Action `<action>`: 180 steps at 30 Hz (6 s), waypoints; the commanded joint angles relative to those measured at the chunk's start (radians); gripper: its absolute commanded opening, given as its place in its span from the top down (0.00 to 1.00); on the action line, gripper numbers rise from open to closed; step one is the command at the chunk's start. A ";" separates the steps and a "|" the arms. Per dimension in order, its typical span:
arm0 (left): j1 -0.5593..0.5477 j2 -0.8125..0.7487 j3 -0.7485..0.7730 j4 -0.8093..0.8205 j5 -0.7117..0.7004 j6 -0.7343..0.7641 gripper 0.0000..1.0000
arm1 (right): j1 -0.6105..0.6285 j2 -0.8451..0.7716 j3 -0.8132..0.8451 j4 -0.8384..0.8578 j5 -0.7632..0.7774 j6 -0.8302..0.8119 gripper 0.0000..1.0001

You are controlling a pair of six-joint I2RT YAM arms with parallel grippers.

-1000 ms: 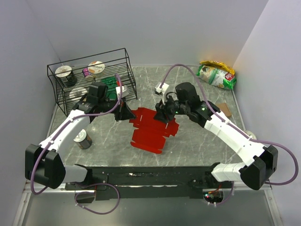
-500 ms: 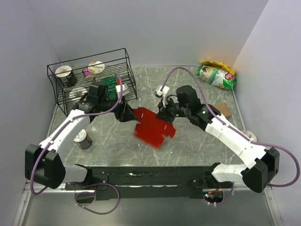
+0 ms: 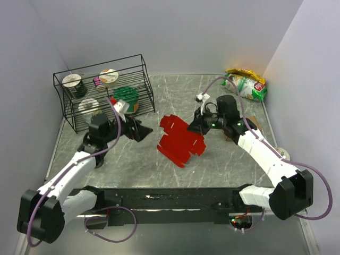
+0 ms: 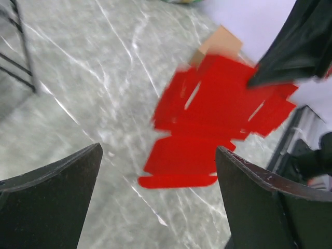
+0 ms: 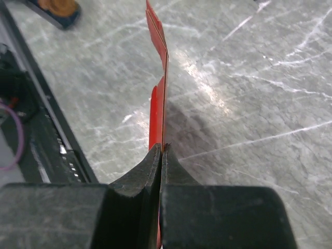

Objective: Fold the paper box
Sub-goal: Fold the paper box at the center of the board.

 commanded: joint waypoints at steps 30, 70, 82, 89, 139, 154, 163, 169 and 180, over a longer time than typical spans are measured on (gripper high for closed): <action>-0.109 0.412 -0.182 0.953 0.249 -0.290 0.37 | -0.116 -0.088 -0.006 0.064 -0.345 0.178 1.00; -0.581 0.418 -0.107 0.476 -0.768 -0.167 0.88 | 0.154 -0.094 -0.142 0.148 0.346 0.138 1.00; -0.575 0.501 -0.151 0.504 -0.686 -0.228 0.61 | 0.270 -0.010 -0.293 0.317 0.472 0.065 1.00; -0.505 0.472 -0.257 0.615 -0.559 -0.270 0.30 | 0.293 0.053 -0.286 0.294 0.534 0.020 1.00; -0.357 0.609 0.027 0.510 -0.240 -0.221 0.34 | 0.320 0.101 -0.274 0.302 0.607 0.012 1.00; -0.437 0.602 -0.024 0.536 -0.310 -0.384 0.31 | 0.324 0.086 -0.288 0.309 0.649 0.019 1.00; -0.275 0.392 -0.048 0.395 -0.350 -0.299 0.11 | 0.338 0.073 -0.293 0.320 0.633 -0.026 1.00; -0.145 0.297 -0.051 0.315 -0.312 -0.261 0.03 | 0.375 0.115 -0.260 0.295 0.687 -0.075 1.00; -0.026 0.360 -0.113 0.416 -0.179 -0.276 0.05 | 0.559 0.185 -0.236 0.361 1.036 -0.244 1.00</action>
